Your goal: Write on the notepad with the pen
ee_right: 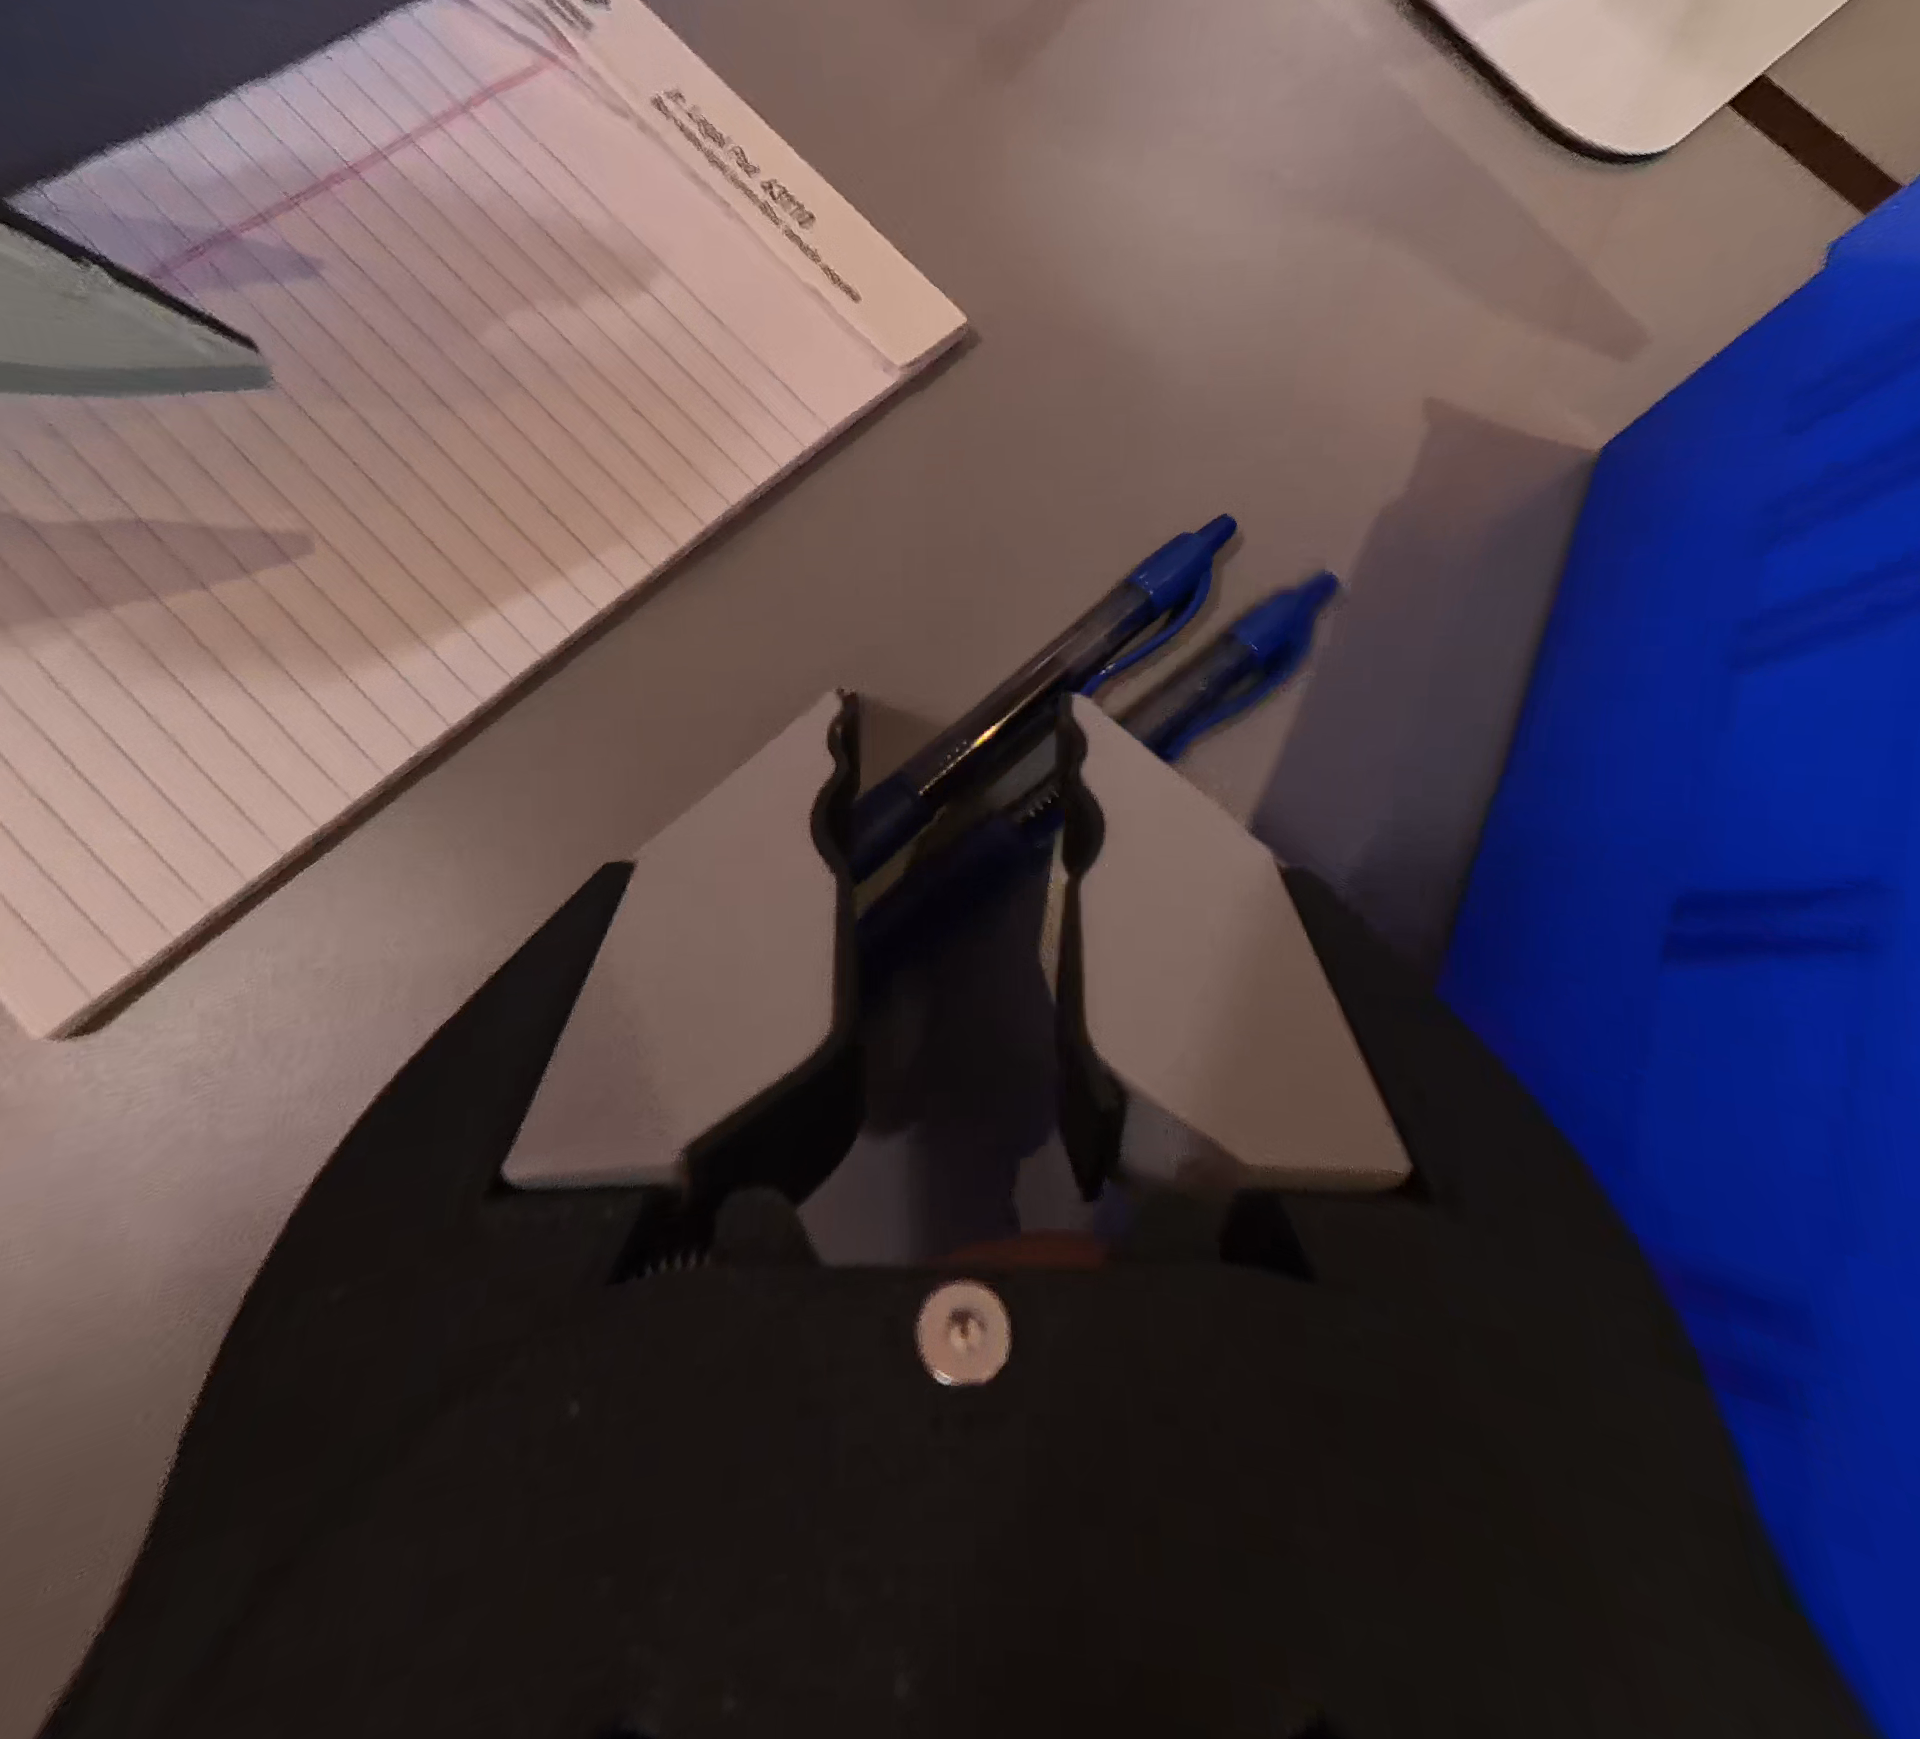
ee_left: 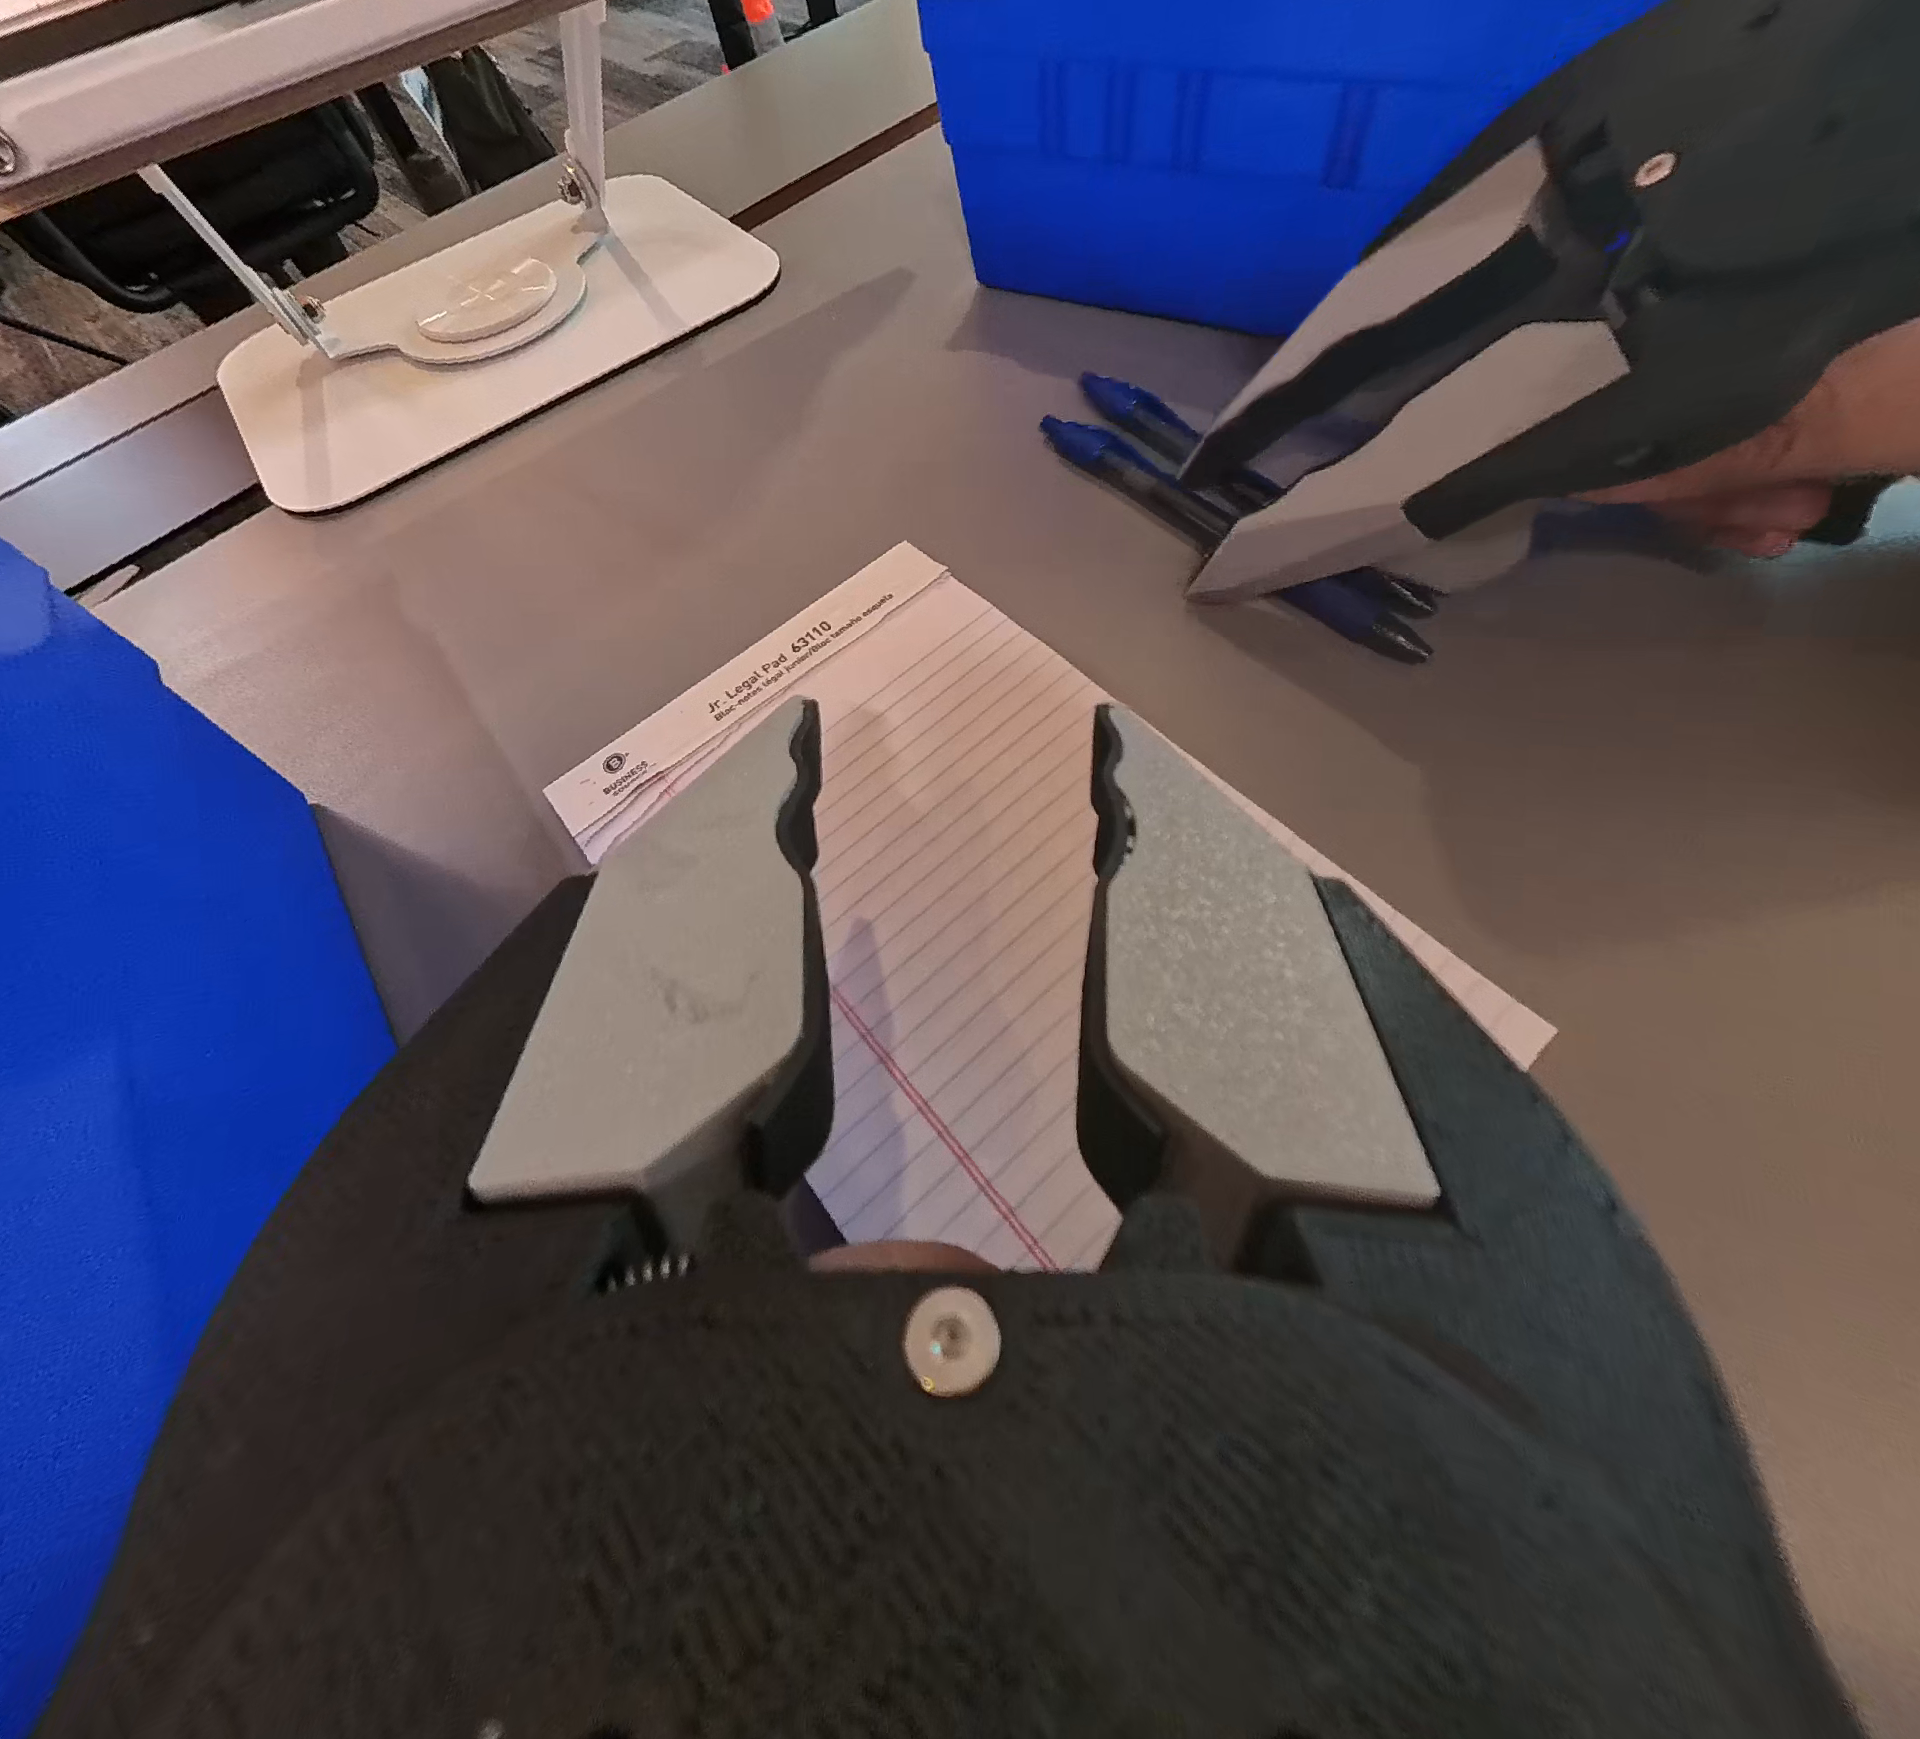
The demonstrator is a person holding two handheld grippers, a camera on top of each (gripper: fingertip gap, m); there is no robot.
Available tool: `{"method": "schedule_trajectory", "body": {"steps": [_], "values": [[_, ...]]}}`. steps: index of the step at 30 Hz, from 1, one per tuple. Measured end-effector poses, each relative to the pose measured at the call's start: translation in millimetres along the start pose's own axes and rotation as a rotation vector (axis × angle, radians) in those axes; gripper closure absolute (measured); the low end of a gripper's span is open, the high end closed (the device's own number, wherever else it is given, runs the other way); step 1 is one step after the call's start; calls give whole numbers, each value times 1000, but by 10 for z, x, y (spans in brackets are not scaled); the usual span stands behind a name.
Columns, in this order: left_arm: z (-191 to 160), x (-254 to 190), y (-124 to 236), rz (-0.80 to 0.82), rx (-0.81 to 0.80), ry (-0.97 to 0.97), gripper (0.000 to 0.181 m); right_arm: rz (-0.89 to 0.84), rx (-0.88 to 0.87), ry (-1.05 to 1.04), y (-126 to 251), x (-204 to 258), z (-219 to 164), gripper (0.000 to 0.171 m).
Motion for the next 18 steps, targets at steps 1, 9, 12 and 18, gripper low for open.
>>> {"method": "schedule_trajectory", "body": {"steps": [1,9,12,18], "values": [[-1,-4,-3,0,2,-3,131,15,-6,-13,-7,2,-1,137],[3,-60,-11,-3,9,-38,130,99,-26,-33,-27,27,-10,148],[-2,-65,-17,-13,13,-32,130,105,-27,-10,-25,44,-9,151],[1,-96,-22,-33,17,-24,130,112,-24,-12,-30,55,-1,154]]}}
Point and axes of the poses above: each gripper's, where its closed fingertips meet, y back along the fingers, z out of its top, x = y × z across the jaws, the point moved 9 cm from there along y, back along the fingers
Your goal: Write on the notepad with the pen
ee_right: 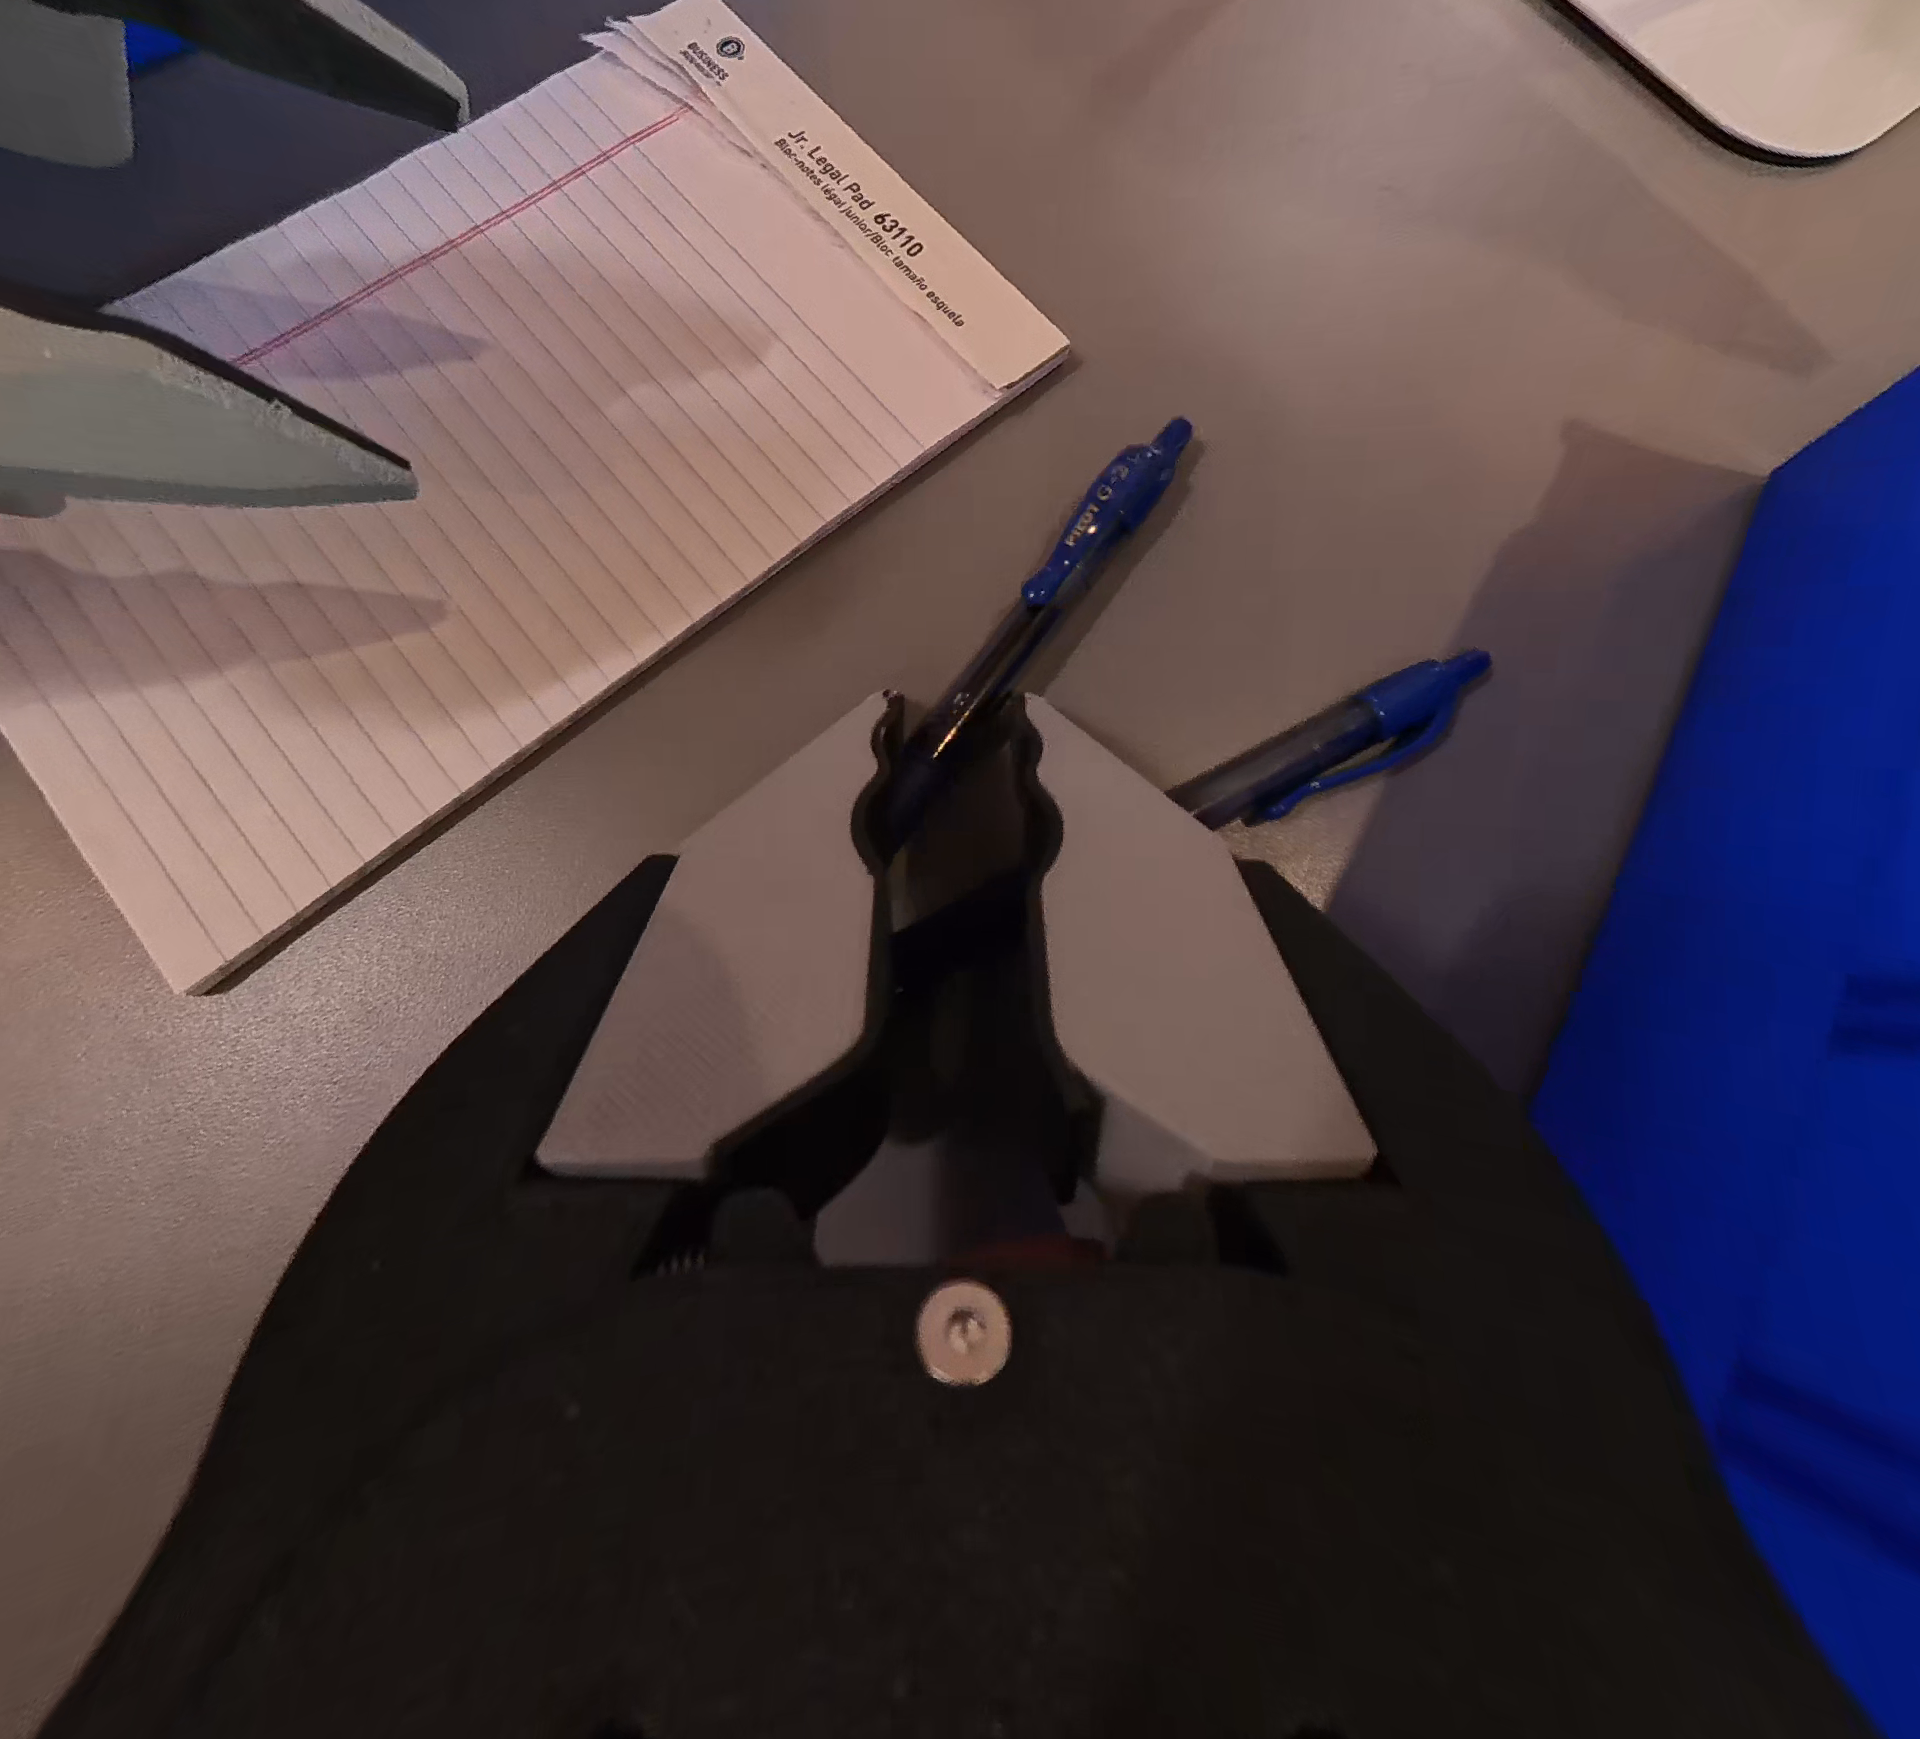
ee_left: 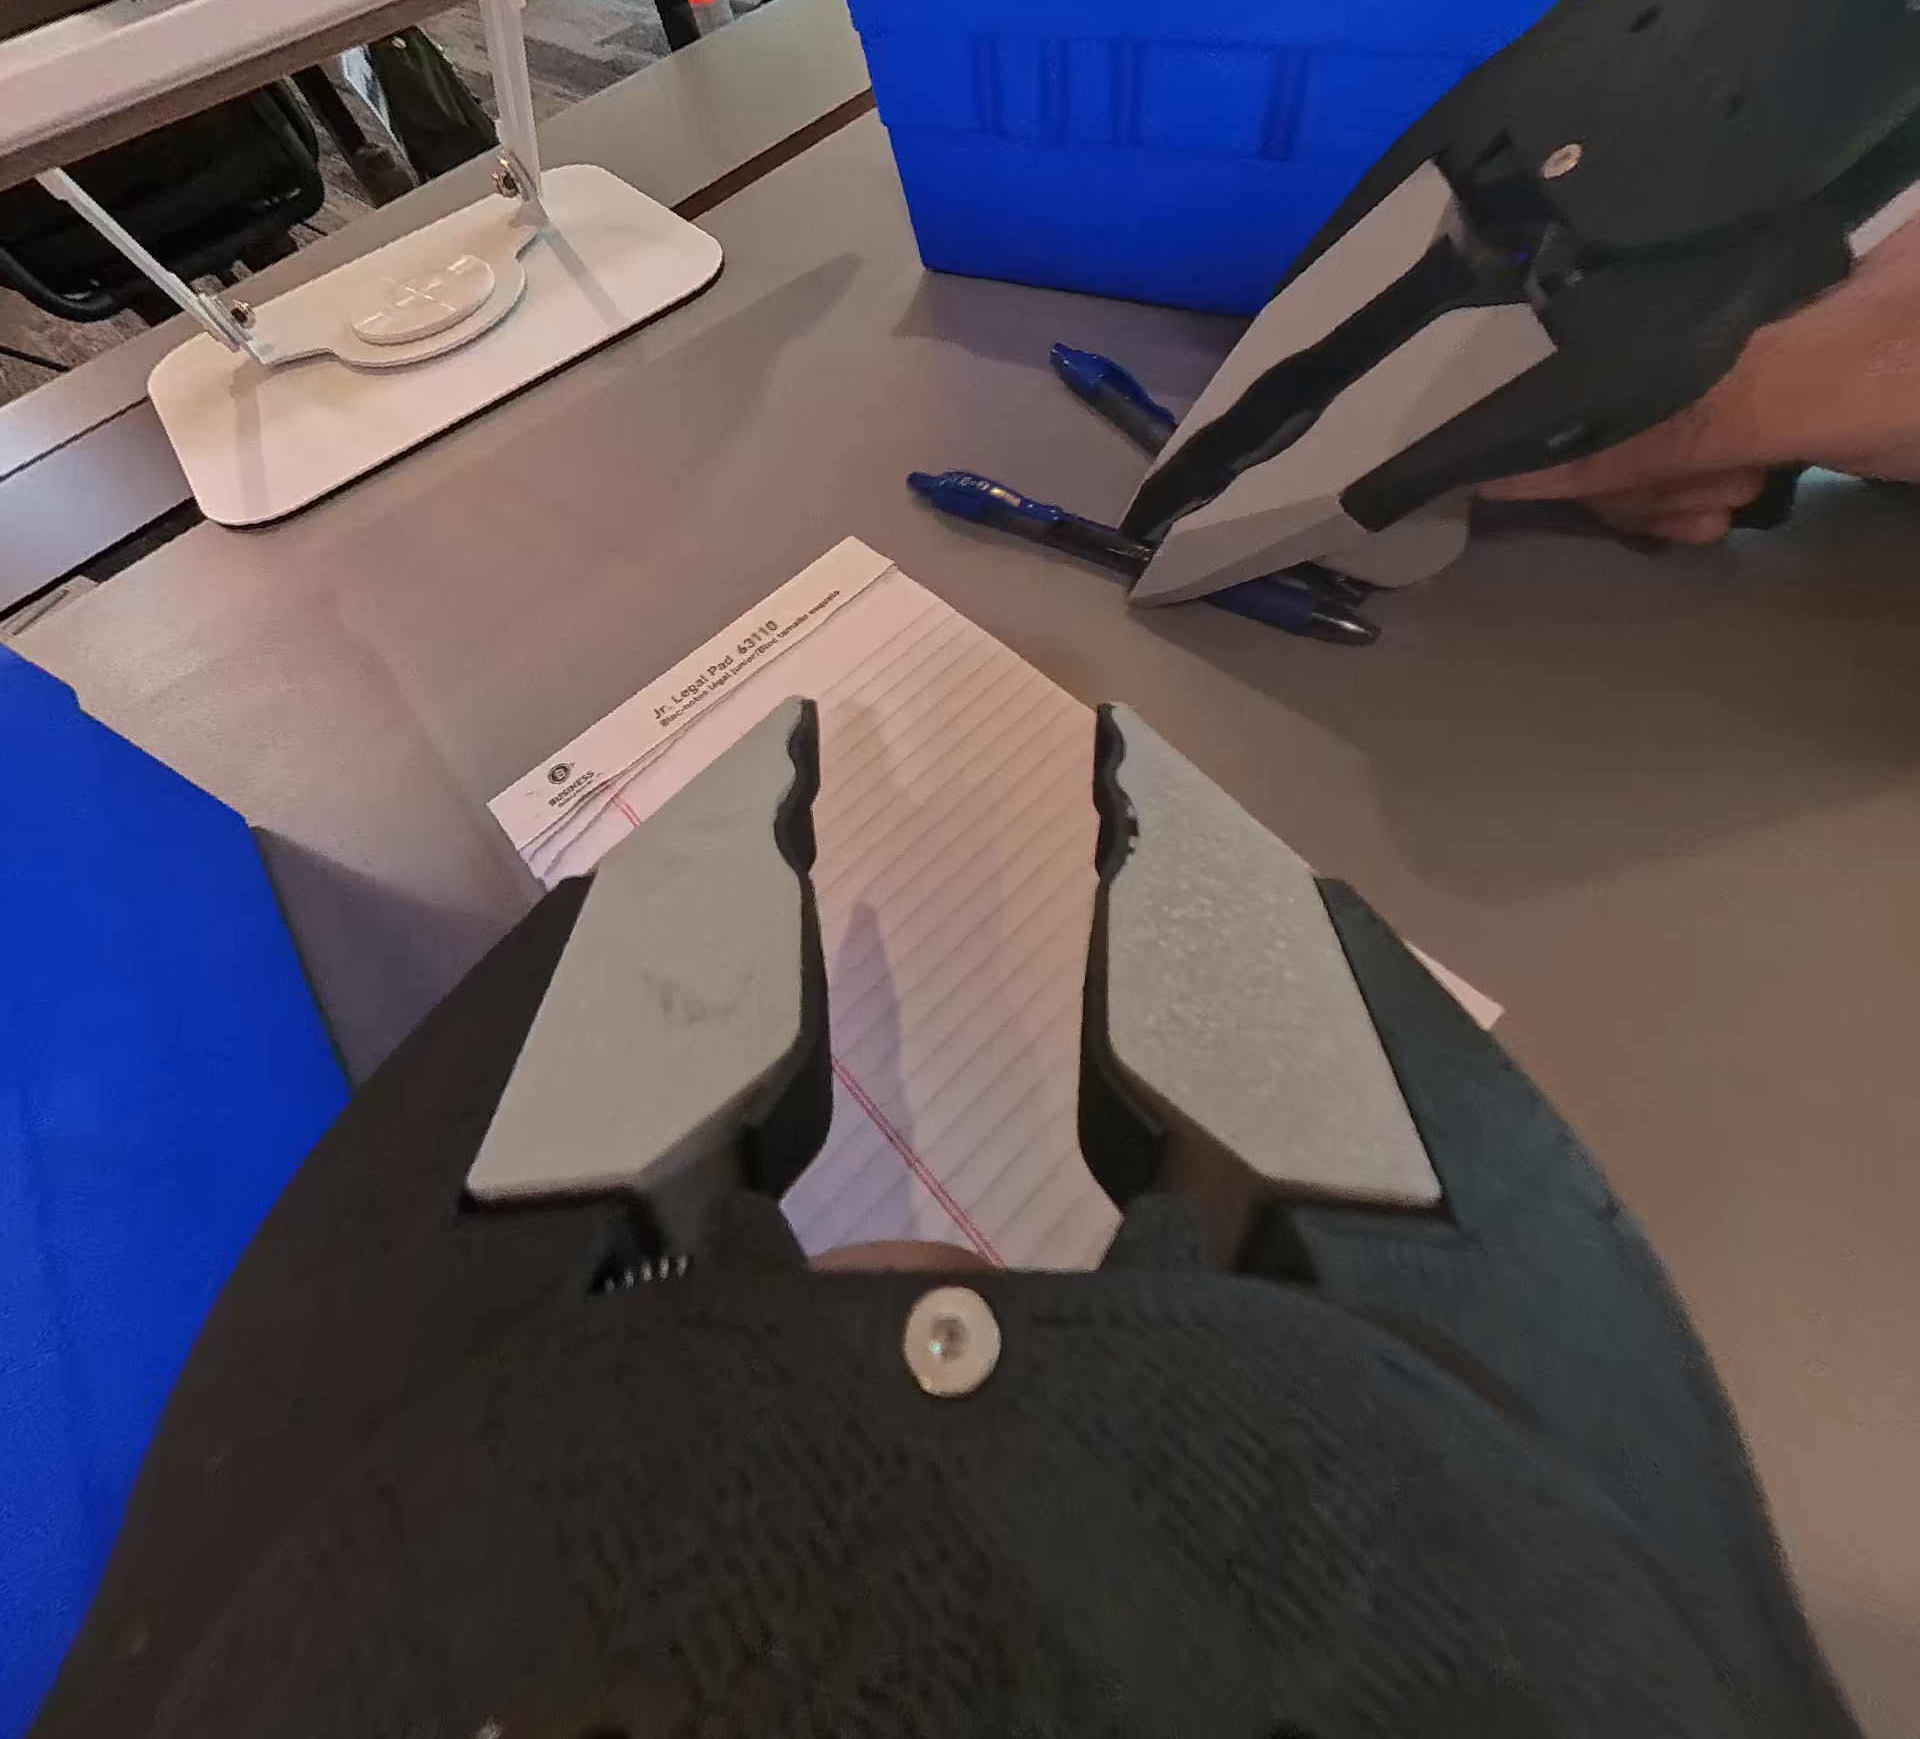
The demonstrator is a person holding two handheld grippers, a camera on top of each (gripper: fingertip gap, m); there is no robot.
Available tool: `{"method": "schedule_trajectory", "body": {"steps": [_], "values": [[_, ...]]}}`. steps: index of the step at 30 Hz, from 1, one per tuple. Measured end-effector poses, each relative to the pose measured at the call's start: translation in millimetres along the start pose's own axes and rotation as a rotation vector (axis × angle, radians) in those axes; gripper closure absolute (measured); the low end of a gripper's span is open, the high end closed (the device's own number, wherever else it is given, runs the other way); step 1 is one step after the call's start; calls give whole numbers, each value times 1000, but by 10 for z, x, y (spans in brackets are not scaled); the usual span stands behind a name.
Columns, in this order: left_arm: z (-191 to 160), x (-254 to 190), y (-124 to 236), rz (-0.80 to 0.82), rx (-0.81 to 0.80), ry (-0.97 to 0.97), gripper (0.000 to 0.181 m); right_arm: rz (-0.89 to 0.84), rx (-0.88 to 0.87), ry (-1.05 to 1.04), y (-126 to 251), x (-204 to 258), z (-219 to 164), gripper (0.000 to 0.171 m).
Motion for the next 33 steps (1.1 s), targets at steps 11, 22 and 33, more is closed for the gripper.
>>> {"method": "schedule_trajectory", "body": {"steps": [11,22,33], "values": [[-20,-9,-13,-29,21,20,130,71,-144,50,215,200,171,165],[100,61,121,-292,-168,284,122,322,-356,87,459,401,301,165],[142,95,179,-477,-232,438,159,360,-432,190,454,606,292,165]]}}
Point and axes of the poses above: each gripper's, where its closed fingertips meet, y back along the fingers, z out of its top, x = y × z across the jaws, the point moved 9 cm from there along y, back along the fingers
